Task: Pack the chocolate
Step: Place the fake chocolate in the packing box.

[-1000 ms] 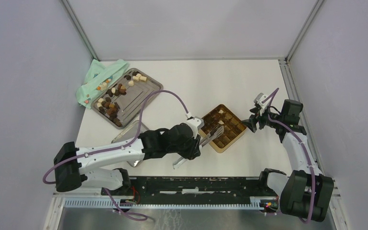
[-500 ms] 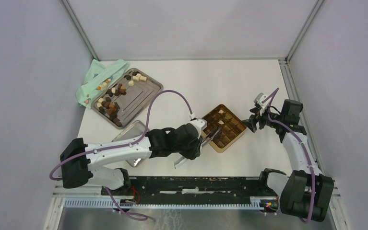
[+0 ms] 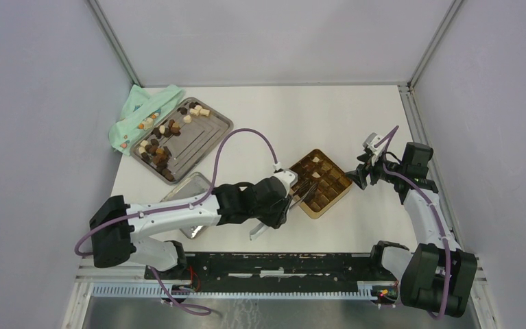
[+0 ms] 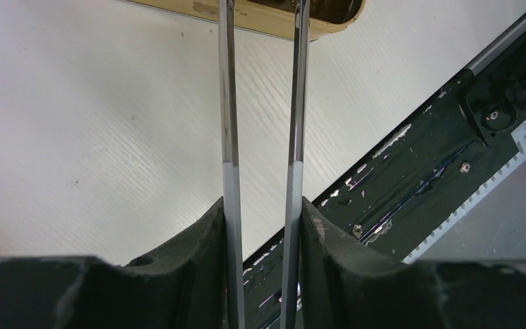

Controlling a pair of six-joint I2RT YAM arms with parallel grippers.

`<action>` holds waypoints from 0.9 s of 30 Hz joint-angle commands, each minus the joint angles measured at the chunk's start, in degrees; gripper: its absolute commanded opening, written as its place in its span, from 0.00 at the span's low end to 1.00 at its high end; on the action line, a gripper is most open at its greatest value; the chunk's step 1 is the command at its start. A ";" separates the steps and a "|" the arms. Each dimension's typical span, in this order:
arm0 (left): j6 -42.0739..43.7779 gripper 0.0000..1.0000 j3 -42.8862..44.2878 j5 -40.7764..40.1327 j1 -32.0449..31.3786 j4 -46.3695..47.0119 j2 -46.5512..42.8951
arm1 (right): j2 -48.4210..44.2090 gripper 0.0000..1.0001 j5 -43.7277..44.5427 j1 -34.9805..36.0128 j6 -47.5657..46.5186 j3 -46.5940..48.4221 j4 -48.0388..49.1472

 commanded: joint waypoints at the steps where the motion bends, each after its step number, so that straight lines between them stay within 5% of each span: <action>1: 1.70 0.44 2.97 -1.60 -0.30 1.73 0.53 | -0.24 0.75 -0.83 -0.27 0.11 0.83 1.15; 20: 1.57 0.38 5.66 -6.40 0.31 -2.96 -4.74 | -0.48 0.75 -1.26 -0.30 -0.12 1.01 0.79; 27: 2.94 0.38 7.28 -7.24 9.36 -11.24 -10.74 | -1.30 0.75 -2.43 -0.32 0.14 1.01 0.72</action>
